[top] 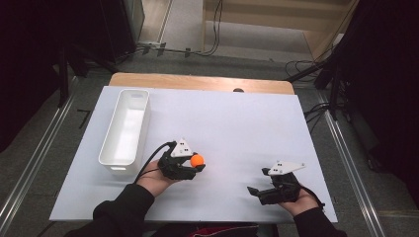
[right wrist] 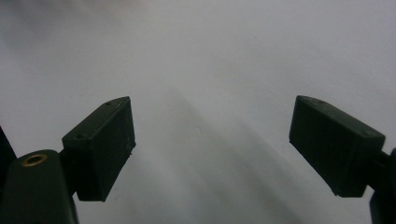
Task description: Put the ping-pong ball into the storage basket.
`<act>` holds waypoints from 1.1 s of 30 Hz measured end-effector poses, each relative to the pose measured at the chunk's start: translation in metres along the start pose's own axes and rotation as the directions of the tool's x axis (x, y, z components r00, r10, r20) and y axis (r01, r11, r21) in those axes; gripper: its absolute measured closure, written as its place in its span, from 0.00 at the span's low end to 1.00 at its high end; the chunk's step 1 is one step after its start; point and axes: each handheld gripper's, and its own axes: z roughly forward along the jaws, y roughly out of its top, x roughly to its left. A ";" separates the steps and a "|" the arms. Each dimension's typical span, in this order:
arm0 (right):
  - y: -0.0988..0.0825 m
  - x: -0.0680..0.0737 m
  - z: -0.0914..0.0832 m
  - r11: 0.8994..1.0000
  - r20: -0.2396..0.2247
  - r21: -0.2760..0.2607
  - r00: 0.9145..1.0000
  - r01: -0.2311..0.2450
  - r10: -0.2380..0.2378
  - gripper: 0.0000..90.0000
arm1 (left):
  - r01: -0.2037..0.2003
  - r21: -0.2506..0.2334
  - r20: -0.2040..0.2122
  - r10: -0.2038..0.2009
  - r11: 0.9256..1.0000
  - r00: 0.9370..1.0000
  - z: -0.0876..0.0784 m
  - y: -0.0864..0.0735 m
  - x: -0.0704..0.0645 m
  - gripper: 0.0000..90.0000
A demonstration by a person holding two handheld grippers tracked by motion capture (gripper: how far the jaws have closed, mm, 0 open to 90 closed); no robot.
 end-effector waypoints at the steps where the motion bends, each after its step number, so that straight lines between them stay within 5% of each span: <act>1: 0.000 0.000 0.000 1.000 0.002 -0.003 1.000 0.000 0.000 0.14 | 0.006 -0.005 -0.003 -0.006 1.000 1.000 -0.001 0.000 0.000 0.55; 33: 0.000 0.000 -0.001 1.000 0.002 -0.007 1.000 0.001 -0.001 0.14 | 0.028 -0.010 0.012 -0.028 1.000 1.000 -0.022 0.008 -0.005 0.55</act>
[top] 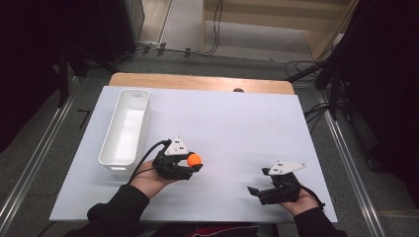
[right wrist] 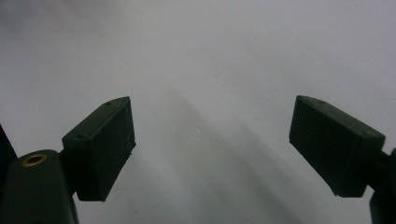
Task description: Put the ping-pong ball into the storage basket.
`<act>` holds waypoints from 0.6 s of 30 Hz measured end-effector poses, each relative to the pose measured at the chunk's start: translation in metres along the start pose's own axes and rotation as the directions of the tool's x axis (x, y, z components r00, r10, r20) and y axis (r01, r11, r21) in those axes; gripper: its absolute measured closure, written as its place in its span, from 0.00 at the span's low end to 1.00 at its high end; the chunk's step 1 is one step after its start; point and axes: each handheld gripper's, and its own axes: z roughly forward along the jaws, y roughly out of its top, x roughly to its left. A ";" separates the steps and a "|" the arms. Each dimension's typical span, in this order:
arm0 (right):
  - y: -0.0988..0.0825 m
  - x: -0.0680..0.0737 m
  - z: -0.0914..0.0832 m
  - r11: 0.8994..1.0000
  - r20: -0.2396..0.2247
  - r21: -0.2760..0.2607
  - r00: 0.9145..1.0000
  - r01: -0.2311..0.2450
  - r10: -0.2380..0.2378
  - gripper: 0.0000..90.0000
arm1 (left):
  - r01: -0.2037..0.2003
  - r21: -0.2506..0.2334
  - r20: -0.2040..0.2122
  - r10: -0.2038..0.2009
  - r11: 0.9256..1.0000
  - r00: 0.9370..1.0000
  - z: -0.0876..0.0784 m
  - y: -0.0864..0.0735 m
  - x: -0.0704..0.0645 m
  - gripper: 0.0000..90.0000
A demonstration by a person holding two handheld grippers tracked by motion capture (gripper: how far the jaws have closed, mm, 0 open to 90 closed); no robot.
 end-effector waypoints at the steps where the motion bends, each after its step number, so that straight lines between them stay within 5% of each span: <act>1: 0.000 0.000 0.000 1.000 0.000 0.000 1.000 0.000 0.000 0.14 | 0.001 -0.003 0.002 -0.001 1.000 1.000 -0.001 0.000 -0.001 0.55; 18: 0.000 0.001 0.000 1.000 0.001 0.004 1.000 0.000 0.000 0.14 | 0.002 0.007 -0.016 -0.002 1.000 1.000 -0.005 0.001 0.001 0.55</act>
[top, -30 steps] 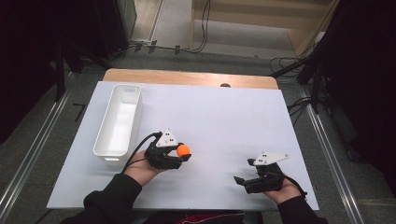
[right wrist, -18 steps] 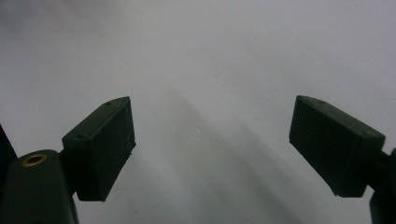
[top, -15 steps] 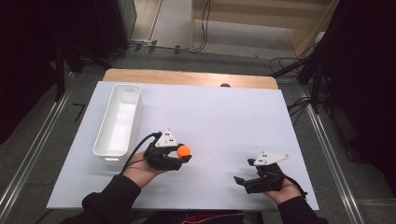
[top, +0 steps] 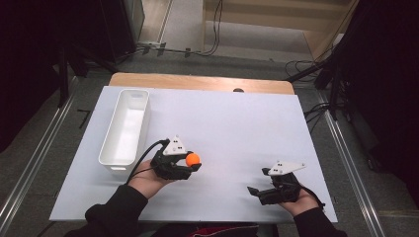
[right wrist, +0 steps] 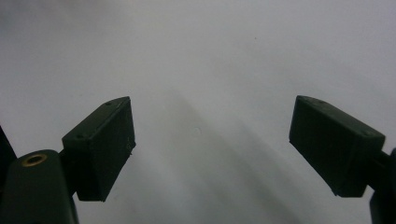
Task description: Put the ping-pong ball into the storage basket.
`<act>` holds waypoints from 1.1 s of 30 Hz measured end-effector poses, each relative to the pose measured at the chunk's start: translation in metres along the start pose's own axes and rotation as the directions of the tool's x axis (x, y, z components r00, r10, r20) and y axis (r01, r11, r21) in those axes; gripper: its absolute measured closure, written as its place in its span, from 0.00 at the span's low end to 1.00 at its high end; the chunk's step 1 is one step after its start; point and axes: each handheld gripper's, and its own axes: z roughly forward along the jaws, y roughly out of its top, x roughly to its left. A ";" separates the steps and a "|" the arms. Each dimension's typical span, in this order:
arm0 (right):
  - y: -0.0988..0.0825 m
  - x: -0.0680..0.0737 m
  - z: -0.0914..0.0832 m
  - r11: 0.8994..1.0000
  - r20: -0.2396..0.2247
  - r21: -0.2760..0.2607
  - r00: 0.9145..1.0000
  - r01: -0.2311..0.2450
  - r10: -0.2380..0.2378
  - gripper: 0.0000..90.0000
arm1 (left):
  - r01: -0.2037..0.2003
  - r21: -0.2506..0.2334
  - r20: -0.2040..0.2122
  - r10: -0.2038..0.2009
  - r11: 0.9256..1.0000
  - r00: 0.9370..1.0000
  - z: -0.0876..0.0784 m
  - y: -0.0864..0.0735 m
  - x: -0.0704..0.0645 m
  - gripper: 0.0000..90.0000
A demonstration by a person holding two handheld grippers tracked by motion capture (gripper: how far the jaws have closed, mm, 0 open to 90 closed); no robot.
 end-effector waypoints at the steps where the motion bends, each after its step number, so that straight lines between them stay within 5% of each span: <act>1: 0.000 0.000 0.000 1.000 0.002 0.000 1.000 -0.001 0.001 0.14 | 0.000 0.000 0.000 0.000 1.000 1.000 0.000 0.000 0.000 0.55; 7: 0.000 0.000 0.000 1.000 0.000 0.000 1.000 0.000 0.000 0.14 | 0.035 0.003 -0.011 -0.035 0.999 0.999 -0.001 0.001 0.003 0.55; 33: 0.000 0.000 0.000 1.000 0.000 0.000 1.000 0.001 -0.001 0.14 | 0.056 -0.002 -0.054 -0.056 0.998 0.997 -0.007 -0.001 0.017 0.55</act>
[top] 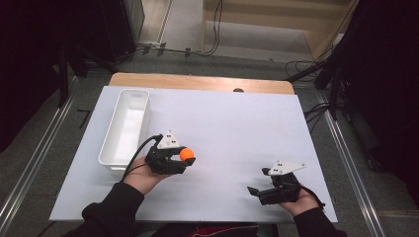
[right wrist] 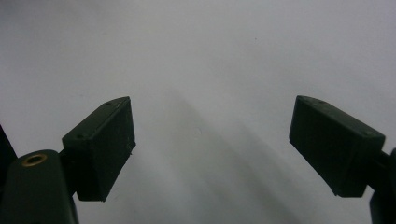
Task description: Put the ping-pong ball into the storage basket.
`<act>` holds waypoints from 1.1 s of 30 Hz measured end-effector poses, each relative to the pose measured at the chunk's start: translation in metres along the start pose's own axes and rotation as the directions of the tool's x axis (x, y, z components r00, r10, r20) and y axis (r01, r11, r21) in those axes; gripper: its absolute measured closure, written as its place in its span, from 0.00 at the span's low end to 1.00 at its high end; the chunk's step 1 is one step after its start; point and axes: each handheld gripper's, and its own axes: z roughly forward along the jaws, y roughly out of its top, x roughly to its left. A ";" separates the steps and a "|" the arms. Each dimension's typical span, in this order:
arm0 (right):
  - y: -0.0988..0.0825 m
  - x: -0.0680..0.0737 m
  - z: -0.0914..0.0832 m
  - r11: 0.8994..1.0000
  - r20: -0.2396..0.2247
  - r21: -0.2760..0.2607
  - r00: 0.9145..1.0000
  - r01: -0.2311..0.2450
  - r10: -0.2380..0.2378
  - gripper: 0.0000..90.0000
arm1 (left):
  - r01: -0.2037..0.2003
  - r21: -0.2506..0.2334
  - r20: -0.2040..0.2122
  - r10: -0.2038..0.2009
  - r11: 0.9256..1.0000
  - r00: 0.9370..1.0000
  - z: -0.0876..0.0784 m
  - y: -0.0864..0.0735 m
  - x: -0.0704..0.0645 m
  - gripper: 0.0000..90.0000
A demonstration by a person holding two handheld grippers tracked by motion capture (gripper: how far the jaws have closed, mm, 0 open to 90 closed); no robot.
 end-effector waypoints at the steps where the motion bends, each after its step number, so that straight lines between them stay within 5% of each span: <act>1: 0.000 0.000 0.000 1.000 -0.002 -0.003 1.000 0.003 -0.003 0.14 | 0.004 -0.001 -0.001 -0.004 1.000 1.000 0.000 0.000 0.001 0.55; 33: 0.001 0.000 0.000 1.000 -0.004 -0.005 1.000 0.000 0.000 0.14 | 0.069 -0.028 -0.060 -0.071 0.997 0.996 -0.015 0.002 0.029 0.55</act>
